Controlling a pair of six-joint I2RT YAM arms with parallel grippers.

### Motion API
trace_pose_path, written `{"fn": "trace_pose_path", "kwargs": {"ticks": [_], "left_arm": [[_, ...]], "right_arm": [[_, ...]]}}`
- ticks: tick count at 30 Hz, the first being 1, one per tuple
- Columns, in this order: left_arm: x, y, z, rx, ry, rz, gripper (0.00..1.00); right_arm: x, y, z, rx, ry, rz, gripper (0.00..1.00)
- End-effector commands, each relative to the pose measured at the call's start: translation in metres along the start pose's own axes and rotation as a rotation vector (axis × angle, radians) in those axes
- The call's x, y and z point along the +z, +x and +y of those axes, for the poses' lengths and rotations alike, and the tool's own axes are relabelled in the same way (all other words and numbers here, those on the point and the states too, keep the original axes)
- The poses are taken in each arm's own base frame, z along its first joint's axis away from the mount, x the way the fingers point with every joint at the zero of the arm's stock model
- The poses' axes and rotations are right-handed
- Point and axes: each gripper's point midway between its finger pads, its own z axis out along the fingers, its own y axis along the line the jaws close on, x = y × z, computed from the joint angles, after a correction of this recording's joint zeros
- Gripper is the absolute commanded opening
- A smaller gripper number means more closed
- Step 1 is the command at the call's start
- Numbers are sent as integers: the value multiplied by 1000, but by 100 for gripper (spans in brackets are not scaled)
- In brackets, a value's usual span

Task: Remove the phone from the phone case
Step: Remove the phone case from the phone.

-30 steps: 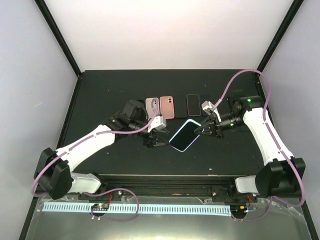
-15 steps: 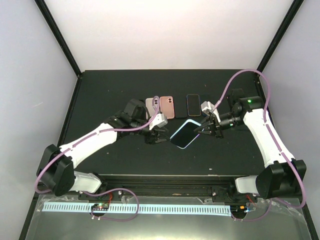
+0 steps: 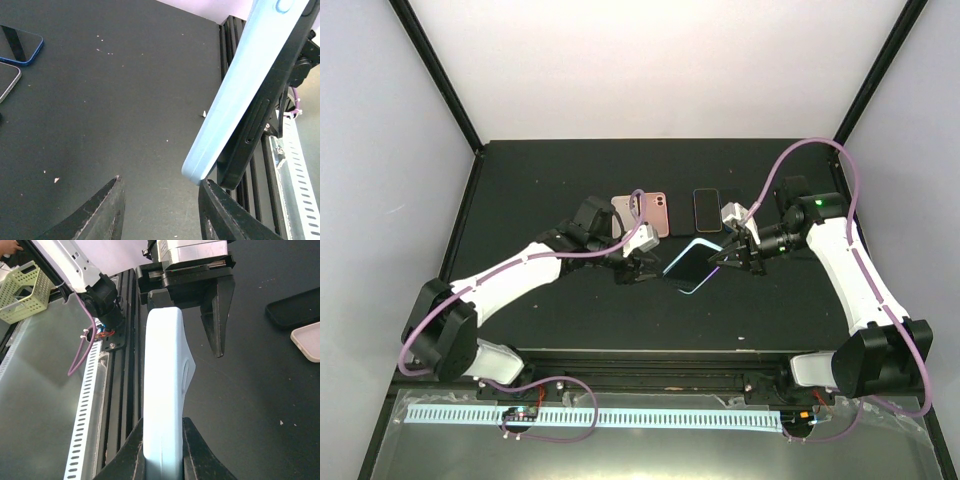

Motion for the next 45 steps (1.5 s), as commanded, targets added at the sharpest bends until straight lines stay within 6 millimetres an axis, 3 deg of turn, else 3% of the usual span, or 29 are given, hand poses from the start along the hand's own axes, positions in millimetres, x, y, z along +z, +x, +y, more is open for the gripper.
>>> {"fn": "trace_pose_path", "kwargs": {"ticks": [1, 10, 16, 21, 26, 36, 41, 45], "left_arm": [[-7, -50, 44, 118, -189, -121, 41], [4, -68, 32, 204, -132, -166, 35], [-2, -80, 22, 327, -115, -217, 32], [-7, -104, -5, 362, -1, -294, 32], [-2, -106, -32, 349, 121, -308, 32], [3, -121, -74, 378, 266, -325, 30], [7, -124, -75, 302, 287, -315, 29], [4, -119, -72, 254, 283, -281, 21]], "right_arm": [[2, -35, 52, 51, -186, -157, 1], [8, -36, 57, 63, -224, -151, 1], [11, -32, 61, 94, -244, -151, 1], [11, -35, 61, 94, -254, -163, 1], [7, -42, 62, 64, -244, -167, 1], [9, -37, 60, 19, -228, -147, 1], [10, -42, 51, 20, -228, -146, 1], [11, -43, 42, 12, -213, -119, 1]]}}
